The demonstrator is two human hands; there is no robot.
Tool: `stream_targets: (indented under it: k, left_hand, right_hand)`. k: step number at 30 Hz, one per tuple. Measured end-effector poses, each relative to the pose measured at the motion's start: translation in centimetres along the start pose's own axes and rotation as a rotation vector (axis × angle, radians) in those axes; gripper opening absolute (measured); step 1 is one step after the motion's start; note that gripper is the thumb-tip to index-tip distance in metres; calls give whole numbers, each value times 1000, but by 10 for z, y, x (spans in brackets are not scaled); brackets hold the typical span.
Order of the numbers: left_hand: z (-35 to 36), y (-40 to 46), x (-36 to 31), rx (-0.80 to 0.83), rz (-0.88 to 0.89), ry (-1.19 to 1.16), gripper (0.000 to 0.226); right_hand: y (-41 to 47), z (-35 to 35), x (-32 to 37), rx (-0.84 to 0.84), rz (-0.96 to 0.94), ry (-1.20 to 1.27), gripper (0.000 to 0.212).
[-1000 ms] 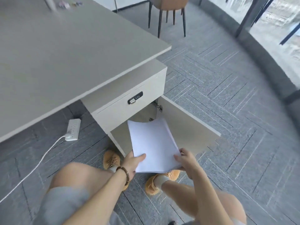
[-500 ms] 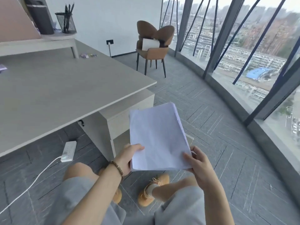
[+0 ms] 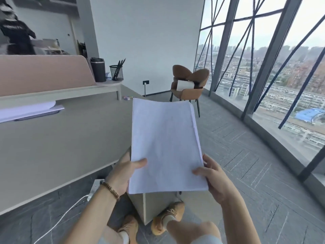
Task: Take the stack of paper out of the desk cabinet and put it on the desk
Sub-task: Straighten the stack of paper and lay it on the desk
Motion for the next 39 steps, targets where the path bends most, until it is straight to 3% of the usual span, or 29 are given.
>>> stream_targets:
  k: [6,14,17,26,33,34,37,39]
  left_hand:
    - [-33,55,-38,-36,200,78,51]
    - [-105,141,-61,-205,372,163,52]
    - [-124,158,-73,-243,440,253,51]
    - [-152,180,-82,-336,477,345,55]
    - [-160,179,-85,-353,402,208,22]
    - [-157,179,-94,-345,417,166,22]
    - [-145,180,-117,-321,483,120,50]
    - [-135,181,-126,-357,522,93,47]
  right_hand:
    - [109,32,37,11,-49,-65,33]
    - [242,85,61,-68,-254,-224,22]
    - [271,107,62,-91,-324,-231,30]
    - [303,137,65,-63,-378,-188,47]
    - [308,137,92,-6,-434,-72,32]
    - [308,136,101,-6,-455,-57,32]
    - [311,132,129,-9,-519,-39,33]
    - [314,131,141,-15,-549,-37,29]
Point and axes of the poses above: each hand's wrist, its own y-axis towards the middle knuckle, its own z-axis out of the palm, x = y × z, the point moved 6 cm from there along y, towards the middle knuckle, and after that the axes turned 13 degrees about -y, right-handed, at the moved point
